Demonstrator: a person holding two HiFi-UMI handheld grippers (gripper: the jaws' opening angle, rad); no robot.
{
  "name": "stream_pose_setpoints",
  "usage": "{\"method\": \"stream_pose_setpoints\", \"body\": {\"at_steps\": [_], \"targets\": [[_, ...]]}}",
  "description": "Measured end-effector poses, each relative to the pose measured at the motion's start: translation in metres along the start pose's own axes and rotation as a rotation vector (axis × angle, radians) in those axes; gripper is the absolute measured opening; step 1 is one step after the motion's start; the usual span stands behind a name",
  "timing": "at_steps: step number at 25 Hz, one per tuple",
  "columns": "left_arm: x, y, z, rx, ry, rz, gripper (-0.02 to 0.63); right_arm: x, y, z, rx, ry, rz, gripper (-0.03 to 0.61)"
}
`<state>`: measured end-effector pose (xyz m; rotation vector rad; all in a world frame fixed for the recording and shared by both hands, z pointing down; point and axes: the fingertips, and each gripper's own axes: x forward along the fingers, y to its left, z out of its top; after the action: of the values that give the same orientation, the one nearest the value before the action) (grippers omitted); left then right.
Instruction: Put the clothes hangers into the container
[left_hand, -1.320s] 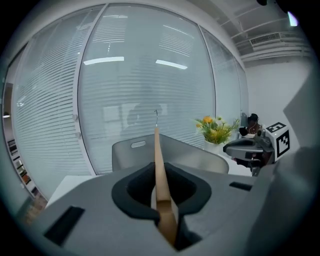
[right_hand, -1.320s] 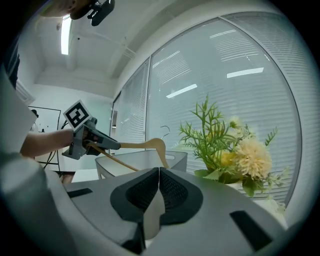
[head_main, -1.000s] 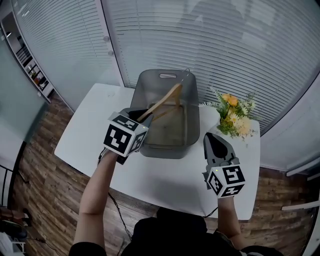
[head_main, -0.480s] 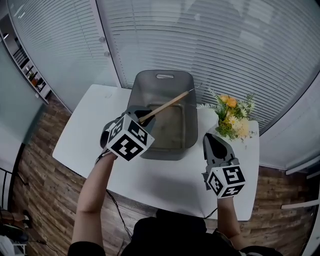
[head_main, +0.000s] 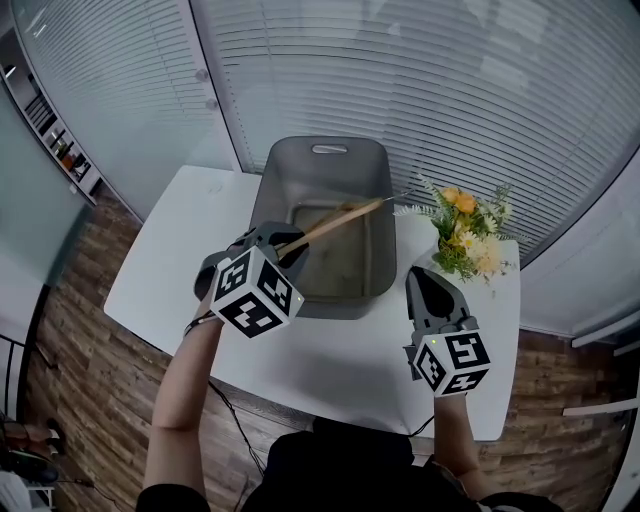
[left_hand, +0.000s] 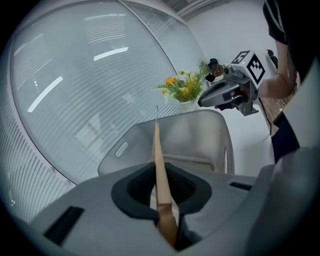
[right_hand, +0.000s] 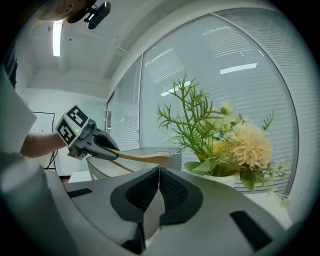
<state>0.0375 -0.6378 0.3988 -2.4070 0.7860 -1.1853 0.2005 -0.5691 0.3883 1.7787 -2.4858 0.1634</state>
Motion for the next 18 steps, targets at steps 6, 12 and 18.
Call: {"method": "stream_pose_setpoints", "body": {"at_steps": [6,12,18], "targets": [[-0.002,0.003,-0.008,-0.106,-0.023,0.015,0.108,0.003,0.005,-0.001,-0.003,0.009,0.007,0.029],[-0.003,0.007,-0.005,-0.182,-0.052,-0.008,0.221,0.004,0.006,-0.002,-0.004,0.010,0.001,0.029],[-0.010,0.015,0.001,-0.252,-0.107,0.006,0.272,0.004,0.011,0.000,-0.007,0.014,0.003,0.029]]}}
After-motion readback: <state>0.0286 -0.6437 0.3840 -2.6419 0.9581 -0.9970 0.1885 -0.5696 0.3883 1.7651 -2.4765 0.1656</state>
